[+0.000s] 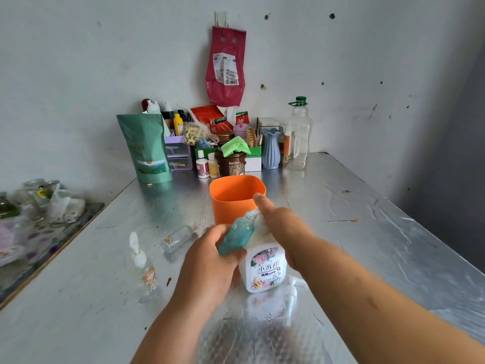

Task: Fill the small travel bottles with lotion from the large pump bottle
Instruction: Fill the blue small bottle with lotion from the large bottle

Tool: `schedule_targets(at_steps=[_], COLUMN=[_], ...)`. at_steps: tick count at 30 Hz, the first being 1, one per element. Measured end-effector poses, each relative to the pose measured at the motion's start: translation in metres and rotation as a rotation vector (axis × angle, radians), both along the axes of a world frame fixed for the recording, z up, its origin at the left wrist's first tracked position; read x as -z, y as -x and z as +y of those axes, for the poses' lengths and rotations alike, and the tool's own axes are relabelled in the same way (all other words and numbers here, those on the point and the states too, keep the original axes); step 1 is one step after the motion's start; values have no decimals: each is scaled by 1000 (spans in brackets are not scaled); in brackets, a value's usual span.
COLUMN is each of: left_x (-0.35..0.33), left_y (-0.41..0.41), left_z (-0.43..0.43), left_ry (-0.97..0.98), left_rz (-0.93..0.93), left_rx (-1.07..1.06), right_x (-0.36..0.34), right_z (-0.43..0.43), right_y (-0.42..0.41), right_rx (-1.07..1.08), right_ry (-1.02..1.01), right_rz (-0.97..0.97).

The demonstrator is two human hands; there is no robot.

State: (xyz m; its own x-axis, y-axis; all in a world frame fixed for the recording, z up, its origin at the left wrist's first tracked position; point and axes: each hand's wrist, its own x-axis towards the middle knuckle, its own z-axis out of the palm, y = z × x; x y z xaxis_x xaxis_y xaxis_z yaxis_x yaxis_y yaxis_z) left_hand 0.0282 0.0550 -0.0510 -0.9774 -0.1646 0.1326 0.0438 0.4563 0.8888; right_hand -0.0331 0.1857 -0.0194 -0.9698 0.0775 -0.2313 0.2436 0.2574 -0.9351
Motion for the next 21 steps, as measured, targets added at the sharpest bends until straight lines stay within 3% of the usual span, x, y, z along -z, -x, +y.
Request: schedule_targets(at_steps=[21], left_x=[3], left_y=[2], left_z=[0], left_ry=[-13], left_rz=[-9], left_rx=[16], right_x=[7], right_z=[-2], right_y=[6], right_rx=[-31], right_ry=[-78], right_rz=[130])
